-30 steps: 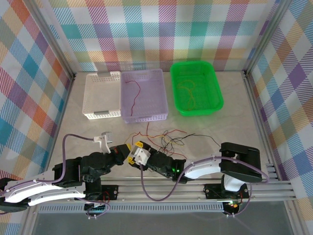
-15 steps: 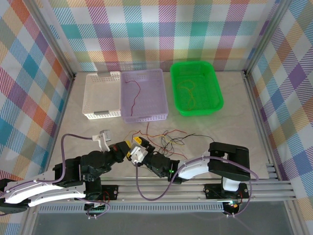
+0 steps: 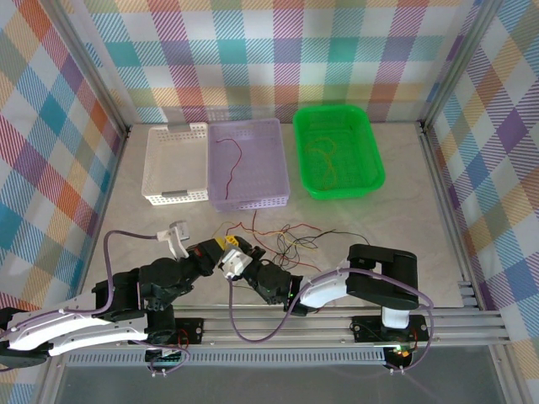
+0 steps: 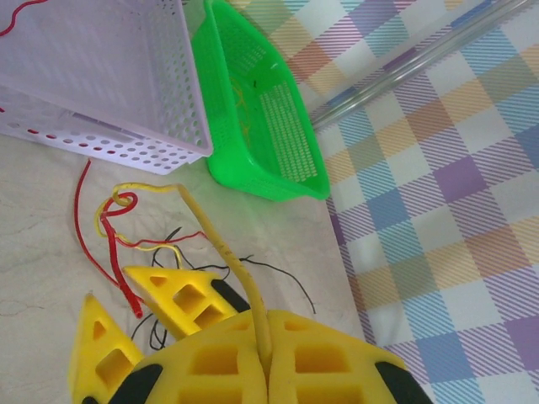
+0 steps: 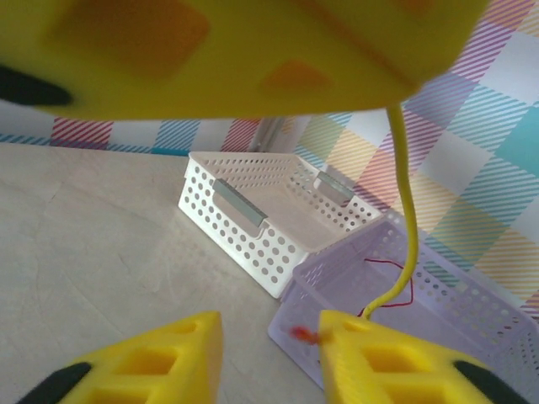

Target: Untangle the cables

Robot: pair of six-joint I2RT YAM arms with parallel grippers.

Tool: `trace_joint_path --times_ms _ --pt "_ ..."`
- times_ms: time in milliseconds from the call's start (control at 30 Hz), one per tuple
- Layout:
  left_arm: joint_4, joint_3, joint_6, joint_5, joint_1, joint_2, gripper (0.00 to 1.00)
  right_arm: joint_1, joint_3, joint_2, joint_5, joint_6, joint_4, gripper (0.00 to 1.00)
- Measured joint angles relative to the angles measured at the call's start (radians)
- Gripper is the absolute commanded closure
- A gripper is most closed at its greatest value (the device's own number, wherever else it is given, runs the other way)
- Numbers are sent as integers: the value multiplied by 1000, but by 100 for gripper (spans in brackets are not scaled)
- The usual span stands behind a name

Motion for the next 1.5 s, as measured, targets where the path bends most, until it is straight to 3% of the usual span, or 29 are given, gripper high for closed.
trace_joint_path --times_ms 167,267,367,533,767,1000,1167,1500 --pt "3 0 0 3 0 -6 100 -1 0 -2 3 -12 10 100" --pt "2 0 0 20 0 -8 100 -1 -26 -40 5 -7 -7 100" --pt "-22 0 0 39 0 -9 100 -5 -84 -154 6 33 -43 100" --pt "-77 0 -8 40 0 -43 100 -10 -169 -472 -12 145 -178 100" --pt "-198 11 -34 7 0 -86 100 -51 -195 -930 -62 292 -571 100" --pt "-355 101 -61 -40 -1 -86 100 -283 -34 -1273 -96 470 -1128 100" --pt "-471 195 -79 -90 -6 -86 100 -363 103 -1337 -112 502 -1381 100" --pt "-665 339 -82 -190 -13 -61 100 -365 230 -1352 -66 470 -1638 100"
